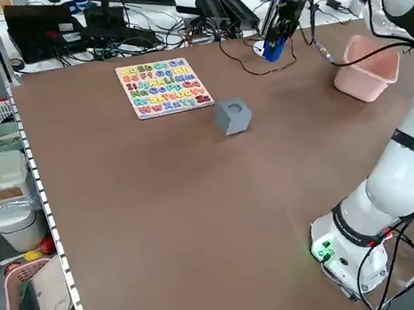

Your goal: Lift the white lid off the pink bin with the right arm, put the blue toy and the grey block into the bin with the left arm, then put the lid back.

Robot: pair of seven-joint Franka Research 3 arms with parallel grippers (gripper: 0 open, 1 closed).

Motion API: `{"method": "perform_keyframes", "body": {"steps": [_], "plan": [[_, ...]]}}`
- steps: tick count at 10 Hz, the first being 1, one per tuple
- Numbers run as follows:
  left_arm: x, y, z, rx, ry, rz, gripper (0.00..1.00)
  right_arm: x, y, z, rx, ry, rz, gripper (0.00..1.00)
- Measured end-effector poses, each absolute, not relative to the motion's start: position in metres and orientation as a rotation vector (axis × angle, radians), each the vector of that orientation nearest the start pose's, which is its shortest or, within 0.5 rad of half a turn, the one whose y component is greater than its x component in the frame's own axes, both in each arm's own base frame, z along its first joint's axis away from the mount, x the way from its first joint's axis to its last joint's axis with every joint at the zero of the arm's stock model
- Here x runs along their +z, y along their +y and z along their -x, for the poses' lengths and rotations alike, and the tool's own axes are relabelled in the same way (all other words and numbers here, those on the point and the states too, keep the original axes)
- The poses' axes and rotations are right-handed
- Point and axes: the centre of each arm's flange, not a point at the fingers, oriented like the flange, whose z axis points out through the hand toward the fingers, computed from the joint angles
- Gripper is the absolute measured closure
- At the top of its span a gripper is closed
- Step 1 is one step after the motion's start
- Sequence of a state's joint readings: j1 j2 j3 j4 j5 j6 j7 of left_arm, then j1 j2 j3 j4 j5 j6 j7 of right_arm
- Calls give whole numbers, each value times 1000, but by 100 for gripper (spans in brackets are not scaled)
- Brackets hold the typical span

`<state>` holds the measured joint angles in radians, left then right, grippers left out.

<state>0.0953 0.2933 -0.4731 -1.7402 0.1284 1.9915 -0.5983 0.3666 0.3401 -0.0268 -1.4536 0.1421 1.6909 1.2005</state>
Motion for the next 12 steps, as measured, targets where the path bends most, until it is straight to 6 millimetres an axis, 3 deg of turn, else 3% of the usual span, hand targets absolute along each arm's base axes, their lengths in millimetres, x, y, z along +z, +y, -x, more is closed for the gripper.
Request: {"method": "perform_keyframes", "body": {"steps": [2, 5, 7, 9, 12], "plan": [[474, -261, -599, 7, -416, 3198, 49, 486, 204, -619, 264, 1276, 2829, 93], [492, -375, -587, 10, -693, 3265, 49, 490, 157, -631, 277, 1211, 2849, 93], [475, -451, -570, -19, -805, 3353, 49, 491, 138, -635, 278, 1175, 2858, 93], [450, -514, -541, -46, -848, 3406, 49, 491, 120, -638, 276, 1144, 2865, 93], [389, -580, -499, -126, -844, 3404, 49, 491, 96, -642, 276, 1107, 2871, 93]]}}
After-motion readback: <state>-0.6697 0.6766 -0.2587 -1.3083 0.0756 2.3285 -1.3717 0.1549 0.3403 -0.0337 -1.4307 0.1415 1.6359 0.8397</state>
